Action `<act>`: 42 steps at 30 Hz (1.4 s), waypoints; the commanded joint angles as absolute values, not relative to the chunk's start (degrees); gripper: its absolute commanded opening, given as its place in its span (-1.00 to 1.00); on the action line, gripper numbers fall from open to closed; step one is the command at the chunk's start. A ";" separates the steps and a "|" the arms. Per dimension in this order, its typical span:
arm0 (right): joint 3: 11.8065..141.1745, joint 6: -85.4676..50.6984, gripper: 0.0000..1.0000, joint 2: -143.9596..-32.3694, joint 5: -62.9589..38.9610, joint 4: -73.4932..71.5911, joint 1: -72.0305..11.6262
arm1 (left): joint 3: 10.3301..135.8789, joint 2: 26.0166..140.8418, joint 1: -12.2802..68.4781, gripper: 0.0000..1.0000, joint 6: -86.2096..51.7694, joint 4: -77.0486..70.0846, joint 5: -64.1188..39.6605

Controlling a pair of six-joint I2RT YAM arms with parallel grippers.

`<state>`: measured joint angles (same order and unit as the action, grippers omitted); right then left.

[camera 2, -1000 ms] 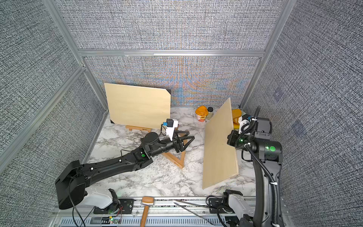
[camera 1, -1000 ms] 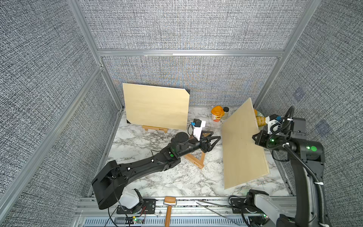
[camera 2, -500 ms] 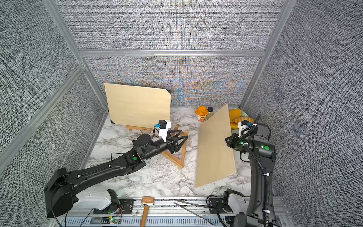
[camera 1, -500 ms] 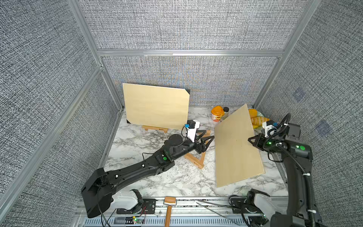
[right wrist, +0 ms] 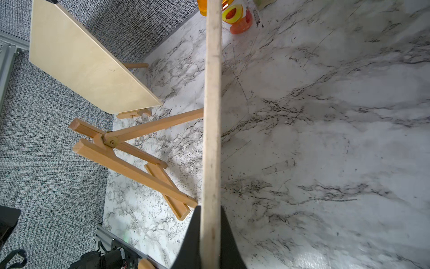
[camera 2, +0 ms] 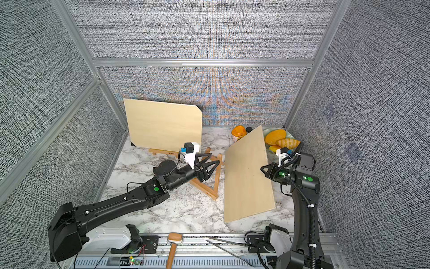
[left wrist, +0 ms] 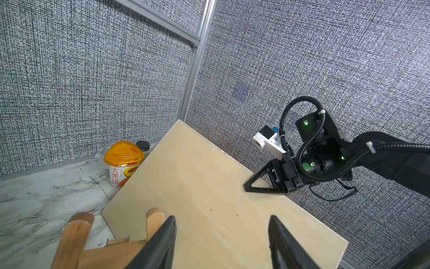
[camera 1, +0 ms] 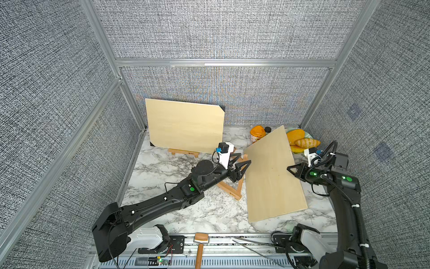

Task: Disassemble the easel
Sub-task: Place the drawing board at the center of the board.

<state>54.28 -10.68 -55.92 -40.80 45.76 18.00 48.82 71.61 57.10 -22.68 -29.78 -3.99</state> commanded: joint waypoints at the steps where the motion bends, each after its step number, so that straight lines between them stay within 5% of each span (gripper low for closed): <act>1: 53.44 -12.94 -1.00 -55.81 -48.82 40.22 18.04 | 48.67 70.81 56.96 0.26 -21.40 -29.03 -2.44; 10: 47.27 -12.83 -1.00 -57.39 -50.47 38.50 17.99 | 47.72 70.19 56.02 0.27 -21.40 -28.82 -1.05; 21: 49.13 -8.35 -1.00 -63.37 -35.08 44.89 20.73 | 46.06 68.23 55.40 0.28 -21.27 -28.21 0.04; 42: 46.84 -8.88 -0.54 -67.90 -31.09 44.74 23.28 | 43.18 64.49 54.43 0.30 -19.37 -28.95 -0.09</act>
<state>46.94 -7.33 -67.42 -38.79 41.80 23.20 43.48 65.12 54.63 -20.47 -28.47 -0.14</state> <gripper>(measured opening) 0.232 0.650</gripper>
